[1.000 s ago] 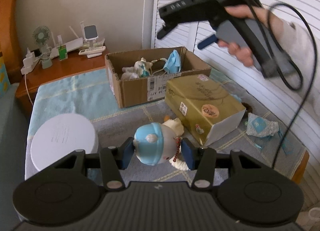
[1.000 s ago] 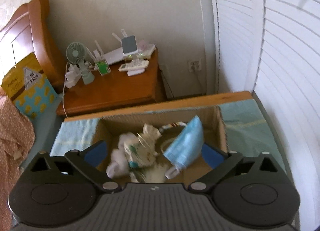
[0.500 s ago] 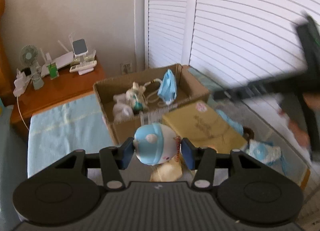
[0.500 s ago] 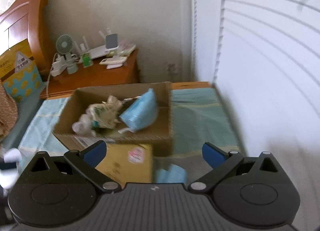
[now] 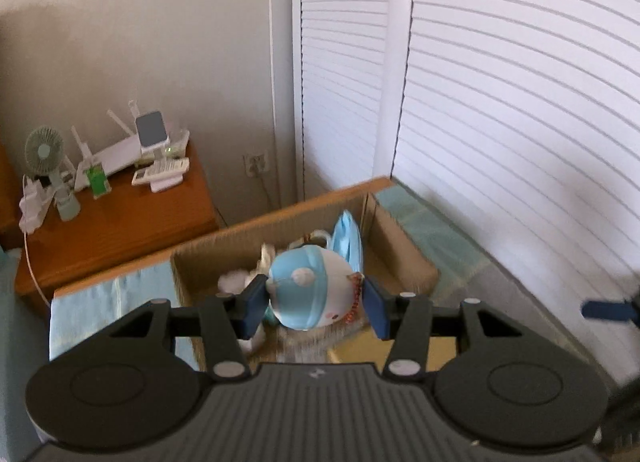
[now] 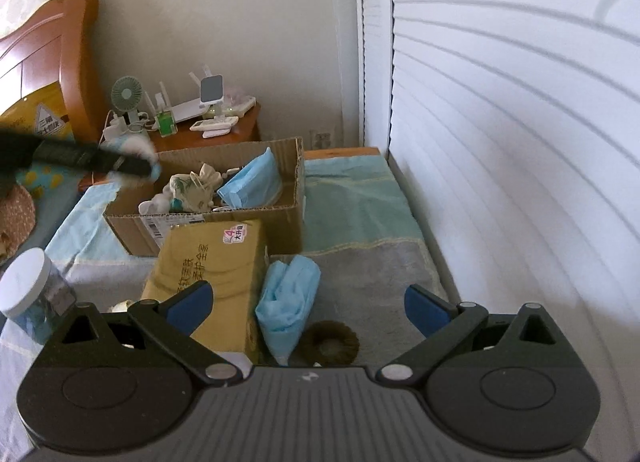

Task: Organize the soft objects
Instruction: 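Carry the blue-capped doll into the box and open the left tool, then grasp the cream braided ring with the left tool while the right tool grasps the blue patterned pouch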

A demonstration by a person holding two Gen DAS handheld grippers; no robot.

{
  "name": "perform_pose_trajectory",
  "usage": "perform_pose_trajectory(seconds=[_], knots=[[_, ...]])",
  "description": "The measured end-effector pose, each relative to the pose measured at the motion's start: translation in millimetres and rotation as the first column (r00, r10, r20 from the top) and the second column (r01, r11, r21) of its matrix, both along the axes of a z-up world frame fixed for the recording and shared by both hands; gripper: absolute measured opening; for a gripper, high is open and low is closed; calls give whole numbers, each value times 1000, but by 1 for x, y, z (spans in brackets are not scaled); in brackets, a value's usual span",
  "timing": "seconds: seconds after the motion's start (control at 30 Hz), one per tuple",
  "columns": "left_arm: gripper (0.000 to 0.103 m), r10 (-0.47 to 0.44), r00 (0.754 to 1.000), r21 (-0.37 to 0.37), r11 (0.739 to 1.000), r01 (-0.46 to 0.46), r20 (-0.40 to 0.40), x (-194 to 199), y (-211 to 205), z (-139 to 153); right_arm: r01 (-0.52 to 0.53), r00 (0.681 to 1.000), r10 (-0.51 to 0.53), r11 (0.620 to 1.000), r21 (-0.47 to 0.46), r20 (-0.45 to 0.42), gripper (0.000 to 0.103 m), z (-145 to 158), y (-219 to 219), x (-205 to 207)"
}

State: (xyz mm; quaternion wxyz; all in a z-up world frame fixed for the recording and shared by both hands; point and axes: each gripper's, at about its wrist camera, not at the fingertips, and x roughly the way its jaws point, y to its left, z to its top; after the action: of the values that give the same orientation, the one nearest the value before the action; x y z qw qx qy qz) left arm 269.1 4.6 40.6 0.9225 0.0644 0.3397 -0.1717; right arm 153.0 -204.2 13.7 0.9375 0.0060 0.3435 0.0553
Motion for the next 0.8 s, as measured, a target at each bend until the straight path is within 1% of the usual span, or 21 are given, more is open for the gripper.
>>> perform_pose_trajectory(seconds=[0.1, 0.13, 0.17, 0.2, 0.23, 0.3, 0.4, 0.43, 0.53, 0.8], knots=[[52, 5, 1000, 2, 1000, -5, -1, 17, -7, 0, -6, 1000, 6, 1000, -8, 14, 103, 2, -3, -4], [54, 8, 1000, 1, 1000, -8, -2, 20, -8, -2, -7, 1000, 7, 1000, -12, 16, 103, 2, -4, -4], [59, 13, 1000, 3, 1000, -13, -7, 24, -9, -4, -8, 1000, 9, 1000, -16, 18, 103, 2, -5, -5], [75, 22, 1000, 6, 1000, -22, -11, 27, -10, -8, -12, 1000, 12, 1000, -20, 18, 103, 1, -5, -6], [87, 34, 999, 4, 999, -34, -5, 28, -9, -9, -14, 1000, 15, 1000, -26, 19, 103, 1, -5, -7], [89, 61, 998, -3, 998, -61, 4, 25, -6, -11, -15, 1000, 15, 999, -35, 12, 103, -4, -6, -7], [91, 54, 999, -25, 998, -54, 1, 16, 0, -12, -25, 1000, 26, 999, -42, 5, 103, -8, -6, -10], [94, 58, 998, -22, 998, -57, 9, 11, 1, -11, -30, 1000, 30, 999, -43, 4, 103, -9, -5, -10], [98, 57, 997, -9, 998, -56, 47, -8, 4, -10, -43, 999, 43, 998, -40, 2, 103, -12, -3, -13], [101, 42, 995, 14, 999, -44, 95, -60, 5, -10, -81, 997, 81, 995, -51, 2, 103, -16, 2, -23]])
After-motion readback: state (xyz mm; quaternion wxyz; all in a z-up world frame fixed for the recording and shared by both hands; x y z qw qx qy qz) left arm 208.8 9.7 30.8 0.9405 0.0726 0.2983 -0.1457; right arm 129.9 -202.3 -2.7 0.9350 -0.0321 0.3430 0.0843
